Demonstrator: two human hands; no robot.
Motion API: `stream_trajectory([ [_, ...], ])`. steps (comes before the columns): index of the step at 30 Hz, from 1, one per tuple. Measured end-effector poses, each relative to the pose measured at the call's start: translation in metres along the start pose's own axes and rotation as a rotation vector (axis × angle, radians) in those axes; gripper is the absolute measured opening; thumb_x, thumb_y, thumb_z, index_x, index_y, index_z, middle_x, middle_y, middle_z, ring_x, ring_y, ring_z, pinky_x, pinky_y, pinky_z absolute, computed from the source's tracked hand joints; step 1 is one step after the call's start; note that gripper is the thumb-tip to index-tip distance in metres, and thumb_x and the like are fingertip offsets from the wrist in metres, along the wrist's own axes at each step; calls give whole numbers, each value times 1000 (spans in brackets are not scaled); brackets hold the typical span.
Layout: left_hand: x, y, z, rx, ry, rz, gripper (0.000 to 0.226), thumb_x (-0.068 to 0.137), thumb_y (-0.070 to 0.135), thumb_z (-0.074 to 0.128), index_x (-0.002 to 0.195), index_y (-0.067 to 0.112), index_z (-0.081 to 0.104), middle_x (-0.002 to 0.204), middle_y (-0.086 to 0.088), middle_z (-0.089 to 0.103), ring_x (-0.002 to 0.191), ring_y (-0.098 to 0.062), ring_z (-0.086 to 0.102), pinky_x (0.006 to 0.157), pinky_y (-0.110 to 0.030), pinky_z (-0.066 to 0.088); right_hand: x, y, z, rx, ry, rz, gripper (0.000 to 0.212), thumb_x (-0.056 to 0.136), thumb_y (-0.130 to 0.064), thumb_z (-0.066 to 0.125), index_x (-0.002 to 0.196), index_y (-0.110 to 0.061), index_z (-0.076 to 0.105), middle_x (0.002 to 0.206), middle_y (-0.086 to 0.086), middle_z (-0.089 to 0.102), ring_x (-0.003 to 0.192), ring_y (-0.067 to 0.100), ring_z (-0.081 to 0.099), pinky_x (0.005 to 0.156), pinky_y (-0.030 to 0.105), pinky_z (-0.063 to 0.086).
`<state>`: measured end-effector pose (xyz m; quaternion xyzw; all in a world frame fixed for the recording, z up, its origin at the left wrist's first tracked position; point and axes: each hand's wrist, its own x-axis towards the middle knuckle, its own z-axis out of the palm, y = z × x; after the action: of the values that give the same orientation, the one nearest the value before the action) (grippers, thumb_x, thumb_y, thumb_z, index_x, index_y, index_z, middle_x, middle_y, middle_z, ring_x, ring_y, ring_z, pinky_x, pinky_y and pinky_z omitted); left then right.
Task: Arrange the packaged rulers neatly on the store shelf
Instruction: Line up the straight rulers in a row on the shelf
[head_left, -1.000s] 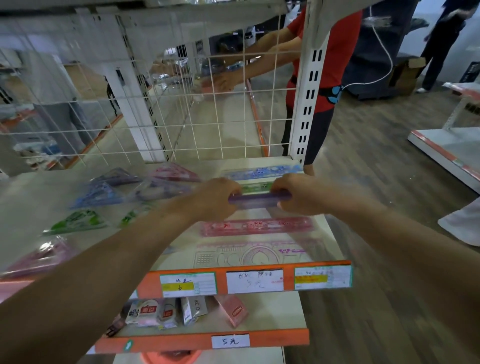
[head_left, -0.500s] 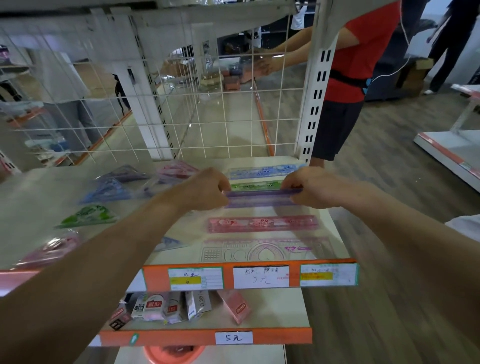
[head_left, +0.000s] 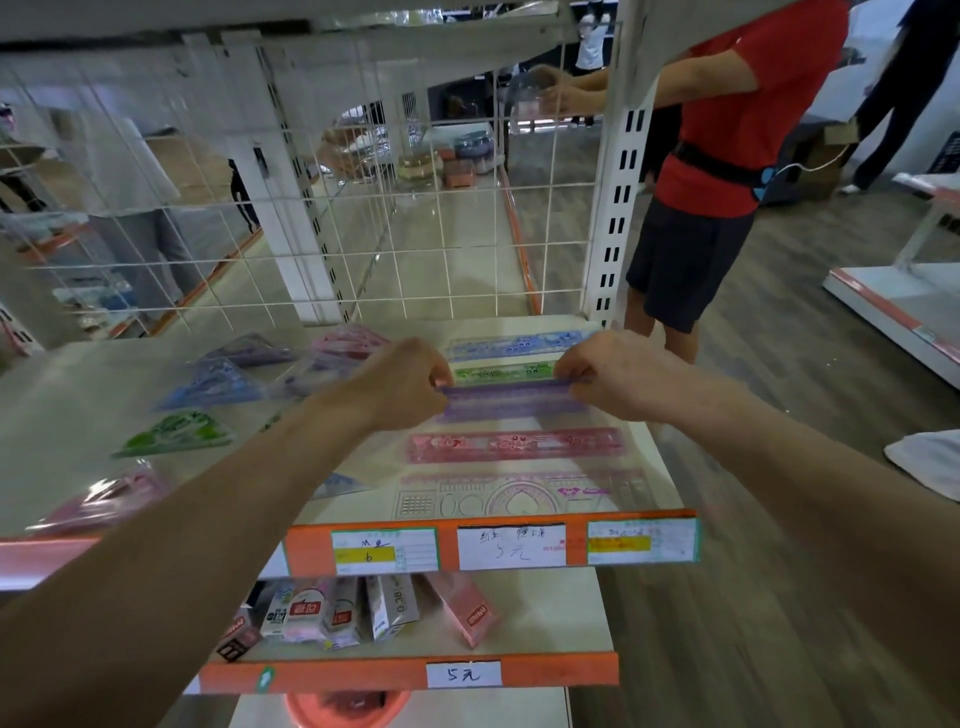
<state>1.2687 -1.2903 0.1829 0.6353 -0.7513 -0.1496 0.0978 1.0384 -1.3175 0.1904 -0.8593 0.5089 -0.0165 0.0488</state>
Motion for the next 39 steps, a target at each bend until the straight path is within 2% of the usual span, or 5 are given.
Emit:
stream_trajectory([
  [14, 2, 0, 5, 164, -44, 31, 26, 82, 12, 58, 103, 13, 72, 89, -6, 69, 78, -22, 62, 70, -28, 51, -2, 1, -2, -67, 44, -49, 32, 91, -19, 52, 121, -25, 63, 121, -2, 61, 109, 19, 55, 78, 23, 37],
  [19, 6, 6, -4, 198, -119, 31, 35, 84, 18, 63, 118, 11, 66, 113, -6, 64, 99, -22, 58, 78, -22, 41, 0, 0, -4, -5, -11, -12, 30, 90, -22, 55, 117, -24, 66, 118, 0, 62, 104, 20, 57, 81, 26, 46],
  [28, 12, -3, -20, -185, -309, -160, 40, 85, 11, 66, 124, 5, 57, 84, -3, 66, 74, -13, 65, 69, -22, 55, 4, 1, -14, 276, -152, 56, 26, 91, -20, 56, 114, -20, 70, 116, -4, 66, 104, 16, 58, 90, 25, 44],
  [33, 10, 1, -16, 116, -292, -86, 50, 82, 33, 69, 128, 18, 54, 122, -1, 57, 101, -17, 58, 90, -29, 46, 10, -3, -12, 223, -226, 77, 28, 96, -18, 49, 113, -6, 67, 116, 10, 64, 105, 25, 59, 89, 31, 46],
  [39, 6, 9, -10, 190, -224, -17, 56, 84, 25, 67, 136, 16, 49, 131, -5, 52, 111, -21, 53, 94, -28, 43, 15, -6, -9, 99, -267, 86, 25, 98, -14, 40, 91, -4, 61, 90, 10, 54, 78, 18, 44, 70, 27, 37],
])
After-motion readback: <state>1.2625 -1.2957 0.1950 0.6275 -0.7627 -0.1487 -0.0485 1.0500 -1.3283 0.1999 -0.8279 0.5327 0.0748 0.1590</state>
